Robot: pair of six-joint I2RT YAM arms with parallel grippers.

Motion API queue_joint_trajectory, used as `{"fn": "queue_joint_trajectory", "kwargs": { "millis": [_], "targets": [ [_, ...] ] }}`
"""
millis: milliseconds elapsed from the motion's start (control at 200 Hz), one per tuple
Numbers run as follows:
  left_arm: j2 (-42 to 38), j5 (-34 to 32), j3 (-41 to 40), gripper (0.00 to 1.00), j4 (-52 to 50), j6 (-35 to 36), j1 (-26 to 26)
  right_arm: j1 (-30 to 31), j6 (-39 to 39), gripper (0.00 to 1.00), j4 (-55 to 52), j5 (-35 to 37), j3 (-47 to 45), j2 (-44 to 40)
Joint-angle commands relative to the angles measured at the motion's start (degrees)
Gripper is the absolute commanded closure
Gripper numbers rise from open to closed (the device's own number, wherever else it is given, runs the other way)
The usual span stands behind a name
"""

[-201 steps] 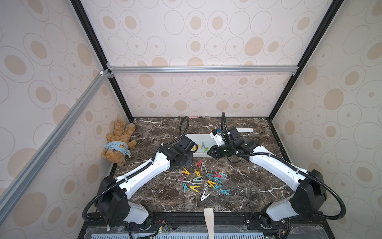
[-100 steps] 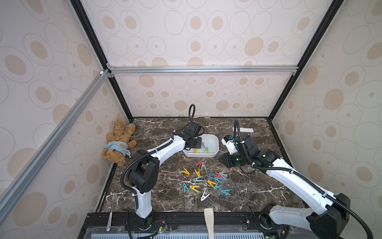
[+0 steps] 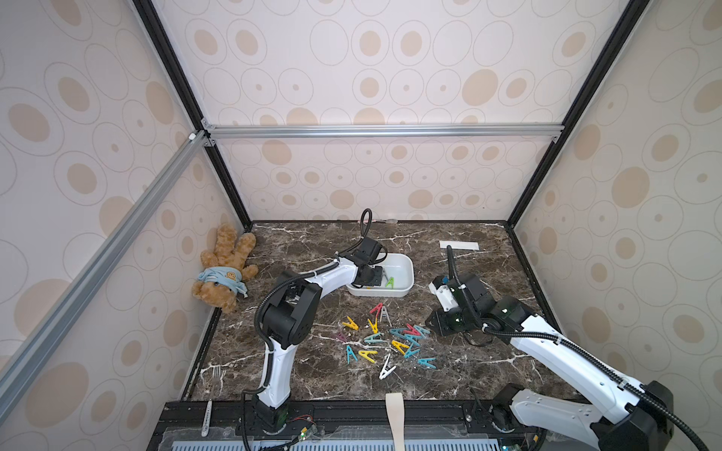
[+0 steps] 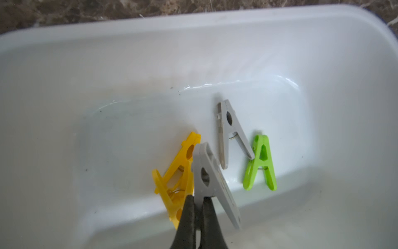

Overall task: Put the clothespins into the storage box
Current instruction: Place the clothespin in the storage box, then pick up the clothespin from the center of the board.

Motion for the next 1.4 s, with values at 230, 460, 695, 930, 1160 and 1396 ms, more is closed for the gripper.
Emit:
{"fn": "queue_joint_trajectory", "kwargs": {
  "millis": [230, 460, 695, 930, 1160, 1396],
  "targets": [
    [-0.72, 0.27, 2.34, 0.73, 1.72, -0.08, 0.98, 0.29, 0.72, 0.77, -0.47, 0.50, -0.03, 0.14],
    [-3.62, 0.64, 2.42, 0.66, 1.66, 0.26, 1.08, 0.29, 0.48, 0.77, -0.53, 0.68, 0.65, 0.70],
    [-8.94, 2.45, 0.04, 0.62, 2.51, 0.19, 1.07, 1.86, -0.24, 0.76, -2.73, 3.28, 2.61, 2.17],
    [-17.92, 3.35, -7.22, 0.60, 3.74, -0.32, 1.03, 9.25, 0.62, 0.73, -5.18, 12.08, 0.91, 4.46],
    [-23.92, 0.69, -15.16, 0.58, 3.92, 0.20, 0.98, 16.27, 5.40, 0.70, -3.52, 14.76, -4.01, 5.02],
    [-35.10, -3.92, -26.34, 0.55, 5.49, -1.60, 1.01, 25.57, 9.99, 0.64, -4.18, 18.18, -7.14, 8.05]
  ]
}}
